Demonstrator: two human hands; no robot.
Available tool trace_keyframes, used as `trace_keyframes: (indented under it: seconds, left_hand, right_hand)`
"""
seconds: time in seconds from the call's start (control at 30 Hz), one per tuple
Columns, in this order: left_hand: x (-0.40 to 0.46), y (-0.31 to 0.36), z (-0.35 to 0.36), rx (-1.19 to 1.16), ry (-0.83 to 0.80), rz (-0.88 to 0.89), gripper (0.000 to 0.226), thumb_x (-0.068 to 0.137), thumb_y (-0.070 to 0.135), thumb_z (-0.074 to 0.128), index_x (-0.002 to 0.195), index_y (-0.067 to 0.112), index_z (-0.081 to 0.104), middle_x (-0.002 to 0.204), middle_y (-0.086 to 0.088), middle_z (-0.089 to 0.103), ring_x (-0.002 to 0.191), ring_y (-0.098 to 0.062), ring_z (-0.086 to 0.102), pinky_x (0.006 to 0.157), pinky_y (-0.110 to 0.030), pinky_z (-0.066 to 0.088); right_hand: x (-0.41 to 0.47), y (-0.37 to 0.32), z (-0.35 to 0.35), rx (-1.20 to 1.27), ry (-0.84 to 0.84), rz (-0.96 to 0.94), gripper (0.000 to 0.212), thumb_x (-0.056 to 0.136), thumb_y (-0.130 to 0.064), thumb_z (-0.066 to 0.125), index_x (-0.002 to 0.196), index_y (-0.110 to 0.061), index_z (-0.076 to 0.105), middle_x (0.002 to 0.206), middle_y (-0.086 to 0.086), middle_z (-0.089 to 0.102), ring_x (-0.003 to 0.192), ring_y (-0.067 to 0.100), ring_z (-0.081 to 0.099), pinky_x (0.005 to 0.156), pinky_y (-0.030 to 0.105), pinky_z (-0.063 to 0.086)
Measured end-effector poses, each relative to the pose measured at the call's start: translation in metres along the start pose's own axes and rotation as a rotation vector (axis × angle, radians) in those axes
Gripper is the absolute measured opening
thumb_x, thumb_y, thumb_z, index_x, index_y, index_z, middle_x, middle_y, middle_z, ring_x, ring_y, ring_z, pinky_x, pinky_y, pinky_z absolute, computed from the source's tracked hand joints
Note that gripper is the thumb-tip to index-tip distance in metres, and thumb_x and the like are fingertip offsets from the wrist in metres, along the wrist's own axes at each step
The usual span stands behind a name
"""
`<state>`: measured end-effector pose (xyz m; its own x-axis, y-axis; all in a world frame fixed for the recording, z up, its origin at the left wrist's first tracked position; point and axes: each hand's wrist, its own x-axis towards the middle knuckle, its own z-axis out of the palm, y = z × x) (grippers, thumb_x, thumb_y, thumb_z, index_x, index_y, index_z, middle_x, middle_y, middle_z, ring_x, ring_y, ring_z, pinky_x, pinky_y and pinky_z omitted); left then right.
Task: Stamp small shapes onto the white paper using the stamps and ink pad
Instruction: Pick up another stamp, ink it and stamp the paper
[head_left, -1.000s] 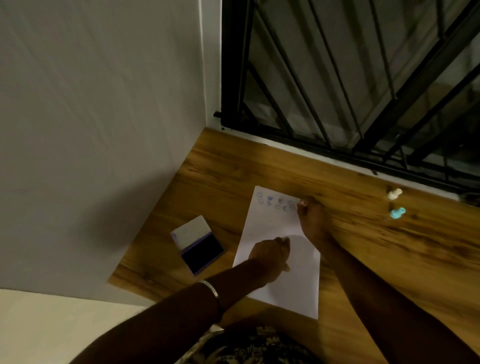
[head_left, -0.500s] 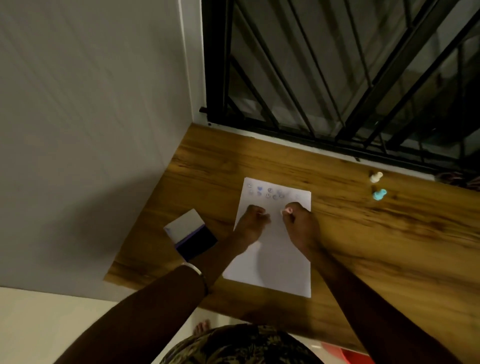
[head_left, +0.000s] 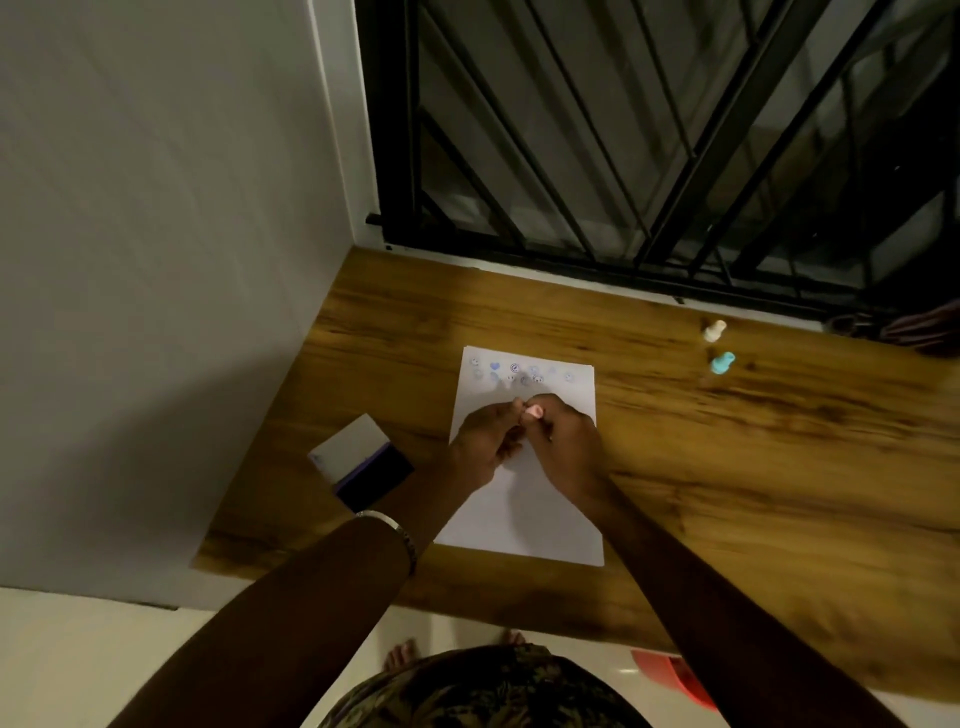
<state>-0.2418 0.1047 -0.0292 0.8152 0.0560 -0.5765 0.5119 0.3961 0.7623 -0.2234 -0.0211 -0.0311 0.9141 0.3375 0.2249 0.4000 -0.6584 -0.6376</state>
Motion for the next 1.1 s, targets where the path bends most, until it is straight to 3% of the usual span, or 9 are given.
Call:
trace_keyframes:
  seconds: [0.1,0.23,0.33,0.63,0.8,0.93,1.0,1.07,1.1]
  left_hand:
    - [-0.001,-0.002,0.002,-0.018,0.032,-0.041,0.023,0.096,0.031,0.057,0.09,0.01,0.066,0.082,-0.008,0.066,0.077,-0.018,0.061,0.078,-0.031,0.052]
    - [-0.003,-0.002,0.004,-0.035,0.036,-0.079,0.033,0.099,0.027,0.054,0.119,0.002,0.063,0.105,-0.016,0.069,0.092,-0.024,0.065,0.083,-0.033,0.054]
    - [-0.007,-0.001,0.007,-0.006,0.027,-0.093,0.035,0.099,0.025,0.054,0.124,0.002,0.06,0.12,-0.018,0.067,0.101,-0.026,0.064,0.087,-0.033,0.054]
    - [-0.013,0.0,0.025,0.01,0.057,-0.128,0.034,0.097,0.017,0.056,0.126,-0.001,0.058,0.125,-0.021,0.064,0.119,-0.034,0.061,0.105,-0.041,0.049]
    - [-0.011,0.007,0.035,0.078,0.064,-0.108,0.03,0.099,0.019,0.052,0.121,0.0,0.061,0.119,-0.019,0.068,0.107,-0.029,0.066,0.095,-0.038,0.053]
    - [-0.001,0.004,0.043,0.324,0.08,-0.034,0.011,0.094,0.015,0.059,0.101,0.006,0.062,0.101,-0.014,0.067,0.082,-0.021,0.064,0.079,-0.031,0.055]
    - [0.003,-0.004,0.043,0.703,0.061,0.162,0.014,0.096,0.02,0.056,0.099,0.008,0.062,0.104,-0.012,0.065,0.091,-0.022,0.064,0.087,-0.034,0.056]
    - [0.004,-0.01,0.045,1.167,0.054,0.379,0.028,0.099,0.029,0.051,0.114,0.01,0.064,0.119,-0.009,0.065,0.109,-0.023,0.063,0.099,-0.034,0.052]
    - [0.005,-0.013,0.046,1.251,0.056,0.455,0.032,0.098,0.032,0.053,0.12,0.013,0.063,0.125,-0.006,0.064,0.114,-0.022,0.061,0.101,-0.033,0.05]
  right_hand:
    - [-0.004,0.001,-0.002,0.0,0.004,-0.012,0.017,0.099,-0.026,0.051,0.093,-0.015,0.063,0.081,-0.003,0.068,0.067,0.005,0.059,0.059,0.013,0.045]
    - [-0.008,0.002,-0.004,-0.067,0.025,-0.039,0.018,0.098,-0.024,0.05,0.097,-0.014,0.064,0.086,0.0,0.07,0.071,0.006,0.06,0.062,0.006,0.038]
    - [-0.009,0.005,-0.006,-0.102,0.018,-0.07,0.02,0.099,-0.025,0.049,0.1,-0.013,0.065,0.087,0.002,0.071,0.073,0.01,0.063,0.063,0.014,0.046]
    - [-0.007,0.013,-0.012,-0.198,-0.012,-0.063,0.018,0.099,-0.022,0.048,0.1,-0.012,0.064,0.088,0.005,0.071,0.075,0.016,0.065,0.066,0.03,0.055]
    - [-0.002,0.025,-0.021,-0.177,-0.018,-0.022,0.012,0.097,-0.02,0.053,0.095,-0.014,0.063,0.084,0.002,0.069,0.073,0.015,0.064,0.062,0.026,0.052]
    - [0.006,0.043,-0.036,-0.256,-0.023,0.079,0.02,0.098,-0.028,0.048,0.1,-0.013,0.062,0.089,0.005,0.067,0.077,0.02,0.063,0.067,0.031,0.054]
    - [0.014,0.054,-0.045,-0.298,-0.058,0.132,0.026,0.1,-0.031,0.043,0.103,-0.013,0.062,0.091,0.007,0.067,0.079,0.022,0.064,0.066,0.028,0.049]
    - [0.022,0.065,-0.055,-0.344,-0.083,0.208,0.032,0.101,-0.032,0.039,0.107,-0.013,0.063,0.094,0.008,0.067,0.08,0.022,0.062,0.066,0.027,0.044]
    - [0.027,0.07,-0.061,-0.369,-0.094,0.242,0.034,0.101,-0.033,0.037,0.107,-0.014,0.065,0.094,0.008,0.067,0.078,0.02,0.06,0.065,0.027,0.043]
